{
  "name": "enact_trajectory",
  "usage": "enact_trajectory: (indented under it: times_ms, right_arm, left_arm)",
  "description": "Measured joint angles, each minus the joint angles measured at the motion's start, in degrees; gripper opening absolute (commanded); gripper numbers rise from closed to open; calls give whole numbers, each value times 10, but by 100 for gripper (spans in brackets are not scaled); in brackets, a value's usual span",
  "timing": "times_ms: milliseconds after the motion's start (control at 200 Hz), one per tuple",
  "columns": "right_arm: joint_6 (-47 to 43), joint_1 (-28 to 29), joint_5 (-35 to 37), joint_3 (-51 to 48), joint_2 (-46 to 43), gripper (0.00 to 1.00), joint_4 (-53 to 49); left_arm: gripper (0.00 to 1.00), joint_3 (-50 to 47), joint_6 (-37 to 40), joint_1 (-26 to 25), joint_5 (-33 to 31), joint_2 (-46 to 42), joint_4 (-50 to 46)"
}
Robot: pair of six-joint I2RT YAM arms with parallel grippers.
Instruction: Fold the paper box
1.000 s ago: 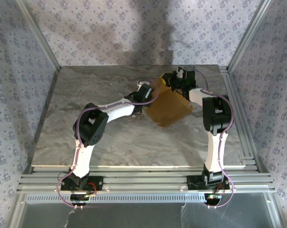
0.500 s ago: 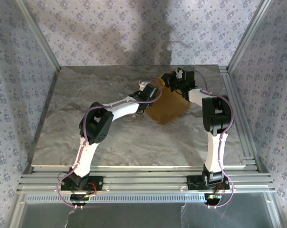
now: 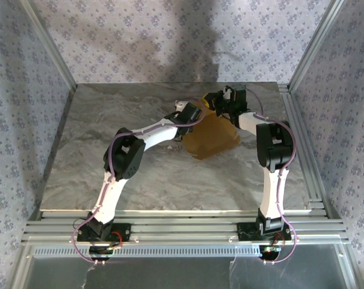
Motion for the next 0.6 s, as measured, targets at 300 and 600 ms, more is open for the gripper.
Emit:
enact_trajectory:
  times_ms: [300, 600]
  right_arm:
    - [24, 8, 24, 0, -3, 0, -3]
    - [35, 14, 49, -17, -35, 40, -54]
  left_arm:
    - [0, 44, -14, 0, -27, 23, -49]
    - [0, 50, -9, 8, -45, 26, -56]
